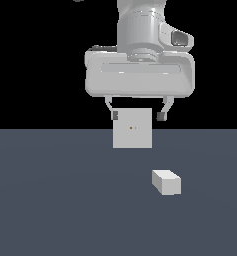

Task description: Plug the charger into the wall socket.

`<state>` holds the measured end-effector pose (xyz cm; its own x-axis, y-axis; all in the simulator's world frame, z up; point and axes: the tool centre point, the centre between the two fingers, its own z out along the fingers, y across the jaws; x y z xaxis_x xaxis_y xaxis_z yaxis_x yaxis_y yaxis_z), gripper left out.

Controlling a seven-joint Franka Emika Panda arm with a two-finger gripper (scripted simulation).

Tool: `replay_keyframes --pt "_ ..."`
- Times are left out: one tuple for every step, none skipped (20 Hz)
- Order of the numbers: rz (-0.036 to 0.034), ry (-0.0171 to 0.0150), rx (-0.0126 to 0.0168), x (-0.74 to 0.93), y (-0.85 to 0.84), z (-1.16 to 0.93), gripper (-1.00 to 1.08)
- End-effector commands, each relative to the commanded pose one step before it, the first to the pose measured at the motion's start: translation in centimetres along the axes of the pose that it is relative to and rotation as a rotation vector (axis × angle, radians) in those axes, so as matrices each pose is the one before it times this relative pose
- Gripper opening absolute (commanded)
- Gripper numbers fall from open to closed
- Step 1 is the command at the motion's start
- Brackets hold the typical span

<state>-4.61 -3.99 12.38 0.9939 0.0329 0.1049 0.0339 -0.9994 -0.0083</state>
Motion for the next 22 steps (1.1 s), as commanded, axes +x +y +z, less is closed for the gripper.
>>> replay_keyframes --pt "-0.01009 0.02123 -0.00135 -1.010 0.651 0.885 1.00" --pt "-0.00407 0.00840 -0.00032 -0.386 0.253 0.355 1.00" --pt "-0.00406 0.00838 -0.00030 -0.384 0.254 0.358 1.00" --pt "-0.00394 0.00815 -0.00026 -0.371 0.247 0.350 1.00" --pt "-0.00374 0.00774 -0.00020 -0.351 0.236 0.335 1.00" --pt "-0.00354 0.00733 -0.00015 -0.329 0.222 0.318 1.00" --pt "-0.00333 0.00689 -0.00010 -0.309 0.210 0.302 1.00" --pt "-0.00314 0.00649 -0.00003 -0.288 0.196 0.285 1.00" --pt "-0.00294 0.00609 0.00005 -0.266 0.183 0.269 1.00" --pt "-0.00274 0.00566 0.00013 -0.246 0.171 0.254 1.00" --pt "-0.00255 0.00527 0.00021 -0.225 0.157 0.237 1.00" --pt "-0.00235 0.00485 0.00026 -0.205 0.145 0.221 1.00" --pt "-0.00214 0.00443 0.00029 -0.186 0.132 0.203 1.00" --pt "-0.00194 0.00402 0.00031 -0.166 0.119 0.184 1.00" --pt "-0.00175 0.00361 0.00033 -0.147 0.105 0.165 1.00" --pt "-0.00155 0.00318 0.00035 -0.127 0.092 0.147 1.00" --pt "-0.00134 0.00272 0.00036 -0.108 0.080 0.130 1.00" --pt "-0.00115 0.00228 0.00038 -0.088 0.067 0.112 1.00" --pt "-0.00099 0.00191 0.00039 -0.069 0.053 0.090 1.00" --pt "-0.00075 0.00139 0.00036 -0.051 0.043 0.075 1.00" --pt "-0.00057 0.00101 0.00032 -0.033 0.029 0.053 1.00" --pt "-0.00033 0.00057 0.00021 -0.018 0.017 0.031 1.00"
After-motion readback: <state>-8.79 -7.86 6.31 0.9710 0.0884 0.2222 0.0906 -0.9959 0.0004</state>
